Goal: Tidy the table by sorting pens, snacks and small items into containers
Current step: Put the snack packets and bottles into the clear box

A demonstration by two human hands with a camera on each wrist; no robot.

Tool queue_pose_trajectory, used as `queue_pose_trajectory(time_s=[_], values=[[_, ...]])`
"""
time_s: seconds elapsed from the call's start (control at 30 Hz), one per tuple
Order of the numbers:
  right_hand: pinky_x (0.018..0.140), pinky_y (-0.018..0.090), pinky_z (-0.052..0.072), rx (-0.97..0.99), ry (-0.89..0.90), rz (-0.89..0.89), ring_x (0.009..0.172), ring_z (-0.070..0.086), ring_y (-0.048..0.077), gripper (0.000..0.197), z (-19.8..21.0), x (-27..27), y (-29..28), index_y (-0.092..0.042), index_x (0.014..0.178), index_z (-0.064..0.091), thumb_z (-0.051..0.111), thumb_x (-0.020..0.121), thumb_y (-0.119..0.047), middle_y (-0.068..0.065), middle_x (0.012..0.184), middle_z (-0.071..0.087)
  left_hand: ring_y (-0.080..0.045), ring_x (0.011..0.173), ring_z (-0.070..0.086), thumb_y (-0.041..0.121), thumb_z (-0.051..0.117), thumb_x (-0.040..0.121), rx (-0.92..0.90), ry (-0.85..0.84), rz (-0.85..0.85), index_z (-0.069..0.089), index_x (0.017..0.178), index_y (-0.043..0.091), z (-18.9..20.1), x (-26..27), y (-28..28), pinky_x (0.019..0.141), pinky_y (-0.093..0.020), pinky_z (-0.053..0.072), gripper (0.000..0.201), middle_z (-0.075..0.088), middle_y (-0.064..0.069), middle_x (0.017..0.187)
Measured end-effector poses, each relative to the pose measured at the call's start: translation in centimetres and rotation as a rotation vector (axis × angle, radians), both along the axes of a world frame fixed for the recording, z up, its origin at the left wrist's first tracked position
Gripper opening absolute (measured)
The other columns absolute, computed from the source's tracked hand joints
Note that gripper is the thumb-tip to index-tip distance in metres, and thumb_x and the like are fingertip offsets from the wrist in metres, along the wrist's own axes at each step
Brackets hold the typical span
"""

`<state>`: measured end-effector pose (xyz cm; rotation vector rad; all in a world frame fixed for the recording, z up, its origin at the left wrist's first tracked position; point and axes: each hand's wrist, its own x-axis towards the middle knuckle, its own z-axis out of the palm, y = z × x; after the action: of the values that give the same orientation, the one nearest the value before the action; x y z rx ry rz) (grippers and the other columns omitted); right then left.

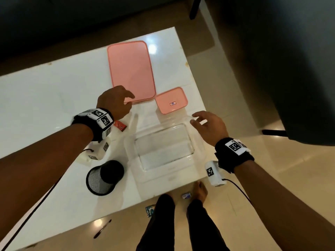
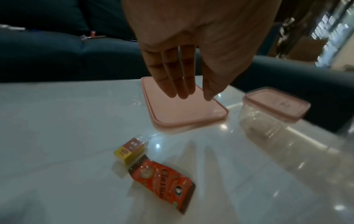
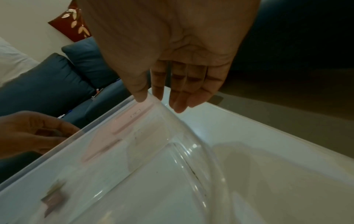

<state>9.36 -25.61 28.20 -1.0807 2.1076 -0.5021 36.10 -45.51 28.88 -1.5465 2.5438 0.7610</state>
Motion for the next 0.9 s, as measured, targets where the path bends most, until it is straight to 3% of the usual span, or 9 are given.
queue_pose_trajectory(time_s=[0.13, 0.23, 0.43, 0.53, 0.6, 0.67, 0.73, 0.8, 0.9], values=[[0.080, 0.037, 0.055, -0.088, 0.114, 0.033, 0.075, 0.062, 0.011, 0.019, 2.4, 0.7, -1.3, -0.028, 0.107, 0.068, 0.067, 0.089, -0.033, -0.007, 0.101, 0.061, -0.018, 0.085, 0.065, 0.028, 0.061, 0.086, 0.073, 0.109, 0.156, 0.071, 0.097, 0.028, 2.0, 2.9, 1.0, 0.083, -0.033, 0.049, 0.014, 0.069, 0.007, 0.096], [0.078, 0.033, 0.054, -0.143, 0.111, 0.113, 0.073, 0.061, 0.008, 0.016, 4.8, 2.6, -3.6, -0.028, 0.105, 0.069, 0.066, 0.090, -0.032, -0.010, 0.095, 0.064, -0.014, 0.080, 0.063, 0.031, 0.062, 0.087, 0.045, 0.096, 0.186, 0.070, 0.096, 0.031, 2.7, 6.6, 2.4, 0.077, -0.031, 0.047, 0.012, 0.065, 0.010, 0.092], [0.077, 0.029, 0.049, -0.026, 0.024, 0.651, 0.077, 0.063, 0.010, 0.019, 7.7, 11.1, -11.4, -0.033, 0.107, 0.067, 0.064, 0.090, -0.039, -0.014, 0.085, 0.067, -0.028, 0.099, 0.060, 0.024, 0.066, 0.085, 0.137, -0.068, 0.302, 0.069, 0.105, 0.025, 1.5, 15.9, 4.6, 0.084, -0.039, 0.048, 0.020, 0.064, -0.004, 0.102], [0.083, 0.027, 0.044, 0.087, 0.093, 0.922, 0.095, 0.062, 0.015, 0.024, 6.6, 15.4, -15.8, -0.032, 0.113, 0.065, 0.063, 0.091, -0.041, -0.009, 0.100, 0.070, -0.033, 0.114, 0.053, 0.025, 0.070, 0.083, 0.173, -0.121, 0.406, 0.066, 0.114, 0.024, 0.6, 19.2, 5.7, 0.095, -0.044, 0.045, 0.032, 0.061, -0.008, 0.116], [0.087, 0.026, 0.040, 0.185, 0.168, 1.055, 0.109, 0.058, 0.018, 0.027, 4.6, 18.1, -18.3, -0.030, 0.115, 0.064, 0.062, 0.091, -0.041, -0.006, 0.113, 0.066, -0.036, 0.114, 0.052, 0.025, 0.072, 0.080, 0.191, -0.112, 0.461, 0.064, 0.119, 0.024, -0.1, 20.7, 6.4, 0.097, -0.044, 0.043, 0.040, 0.059, -0.011, 0.120], [0.092, 0.029, 0.044, 0.295, 0.302, 1.173, 0.113, 0.057, 0.024, 0.032, 2.1, 20.3, -19.9, -0.024, 0.115, 0.066, 0.064, 0.089, -0.043, -0.002, 0.121, 0.063, -0.036, 0.112, 0.053, 0.025, 0.073, 0.079, 0.206, -0.079, 0.491, 0.063, 0.121, 0.024, -0.9, 21.4, 6.7, 0.098, -0.044, 0.043, 0.043, 0.059, -0.012, 0.119], [0.083, 0.033, 0.051, 0.399, 0.459, 1.266, 0.097, 0.061, 0.028, 0.039, 0.2, 21.6, -20.9, -0.013, 0.103, 0.065, 0.068, 0.085, -0.048, 0.004, 0.108, 0.066, -0.036, 0.115, 0.051, 0.026, 0.072, 0.081, 0.234, -0.073, 0.485, 0.060, 0.126, 0.022, -1.6, 21.2, 6.6, 0.100, -0.042, 0.040, 0.046, 0.058, -0.012, 0.122], [0.070, 0.031, 0.048, 0.436, 0.537, 1.274, 0.080, 0.059, 0.027, 0.040, -1.1, 22.4, -21.4, -0.012, 0.089, 0.059, 0.069, 0.083, -0.050, 0.004, 0.086, 0.062, -0.035, 0.121, 0.046, 0.030, 0.069, 0.084, 0.250, -0.078, 0.478, 0.056, 0.131, 0.022, -2.2, 20.8, 6.1, 0.103, -0.041, 0.036, 0.049, 0.056, -0.010, 0.128], [0.067, 0.030, 0.053, 0.485, 0.458, 1.192, 0.067, 0.066, 0.022, 0.044, -1.9, 22.3, -22.0, -0.013, 0.070, 0.060, 0.069, 0.081, -0.054, 0.000, 0.067, 0.065, -0.032, 0.126, 0.043, 0.031, 0.066, 0.086, 0.243, -0.063, 0.459, 0.053, 0.134, 0.023, -2.5, 19.1, 4.8, 0.105, -0.040, 0.036, 0.050, 0.055, -0.007, 0.130]])
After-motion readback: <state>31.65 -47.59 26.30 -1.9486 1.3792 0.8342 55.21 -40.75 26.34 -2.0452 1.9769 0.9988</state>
